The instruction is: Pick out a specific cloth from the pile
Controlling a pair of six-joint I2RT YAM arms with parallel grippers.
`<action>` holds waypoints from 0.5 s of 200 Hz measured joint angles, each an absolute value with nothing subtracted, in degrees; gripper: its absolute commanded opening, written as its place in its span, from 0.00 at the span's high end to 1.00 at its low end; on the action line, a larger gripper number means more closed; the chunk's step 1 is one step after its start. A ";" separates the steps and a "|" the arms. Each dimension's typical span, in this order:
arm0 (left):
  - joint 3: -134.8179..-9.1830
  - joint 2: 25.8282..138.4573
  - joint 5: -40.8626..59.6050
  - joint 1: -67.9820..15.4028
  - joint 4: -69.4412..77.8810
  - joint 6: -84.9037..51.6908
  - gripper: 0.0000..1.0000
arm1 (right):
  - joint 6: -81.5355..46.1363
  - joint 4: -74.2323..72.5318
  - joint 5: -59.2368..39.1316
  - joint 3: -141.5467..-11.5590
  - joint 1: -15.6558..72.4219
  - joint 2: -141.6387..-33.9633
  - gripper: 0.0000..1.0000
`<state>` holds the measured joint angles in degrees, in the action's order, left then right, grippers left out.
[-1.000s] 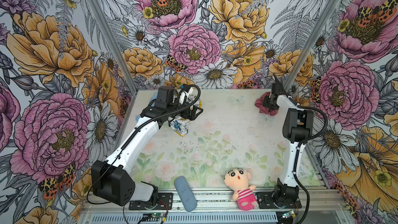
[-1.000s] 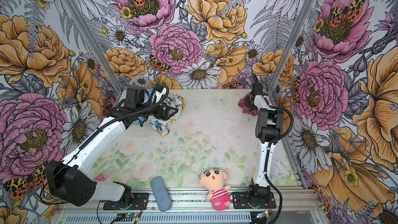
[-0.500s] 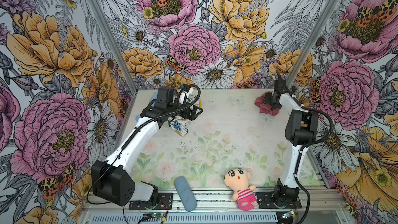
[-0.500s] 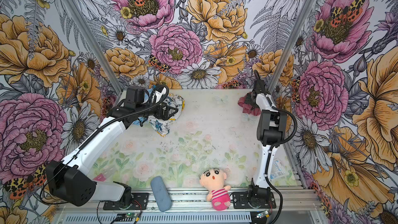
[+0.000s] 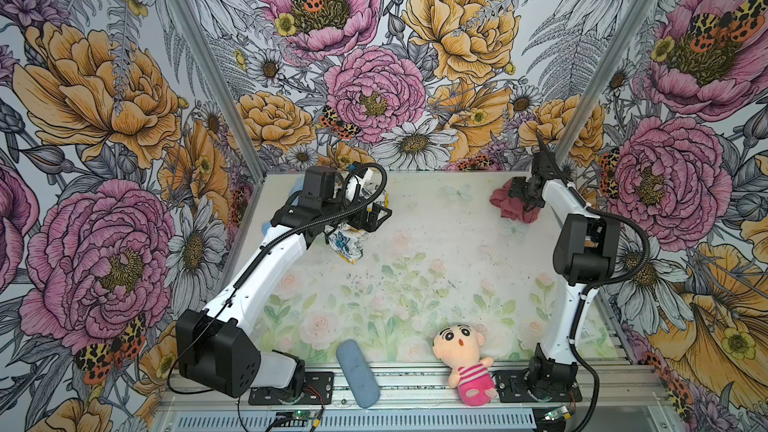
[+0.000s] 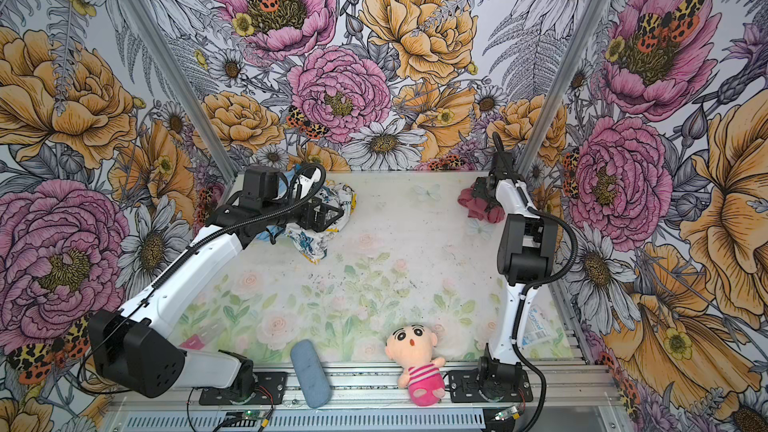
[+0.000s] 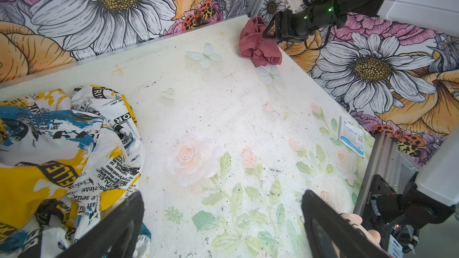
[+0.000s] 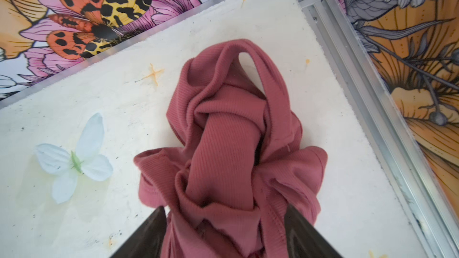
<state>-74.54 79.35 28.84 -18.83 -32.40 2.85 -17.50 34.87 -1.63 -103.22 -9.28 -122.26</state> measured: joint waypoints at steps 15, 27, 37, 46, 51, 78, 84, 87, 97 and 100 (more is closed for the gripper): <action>-74.54 79.35 28.84 -18.81 -32.14 2.85 0.01 | -17.34 33.76 -2.70 -101.58 -9.10 -119.83 0.22; -74.54 79.35 28.86 -18.63 -31.88 2.85 0.01 | -17.30 33.21 -2.85 -100.33 -8.80 -117.49 0.22; -74.56 79.35 28.86 -18.46 -31.79 2.85 0.01 | -17.21 32.62 -2.83 -99.50 -8.54 -115.50 0.20; -74.54 79.33 28.86 -18.26 -31.68 2.83 0.01 | -17.10 31.97 -2.83 -98.78 -8.43 -113.54 0.19; -74.56 79.33 28.86 -18.17 -31.59 2.83 0.01 | -17.04 31.57 -2.83 -98.37 -8.40 -112.49 0.19; -74.54 79.18 28.86 -17.96 -31.42 2.85 0.01 | -16.60 27.62 -2.85 -92.05 -7.49 -103.50 0.13; -74.54 79.09 28.86 -17.87 -31.42 2.85 0.01 | -16.43 26.37 -2.83 -89.82 -7.31 -101.06 0.11; -74.54 79.00 28.86 -17.85 -31.42 2.87 0.01 | -16.49 25.93 -2.79 -88.71 -7.16 -99.63 0.09; -74.35 78.52 28.84 -17.72 -31.35 2.87 0.01 | -15.90 22.65 -2.66 -83.53 -6.50 -94.41 0.02; -74.28 78.35 28.82 -17.67 -31.40 2.90 0.01 | -16.08 21.54 -2.50 -81.84 -6.28 -92.71 0.01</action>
<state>-74.28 78.35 28.82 -17.67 -31.40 2.90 -16.08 21.54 -2.50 -81.84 -6.28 -92.71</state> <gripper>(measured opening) 0.990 0.942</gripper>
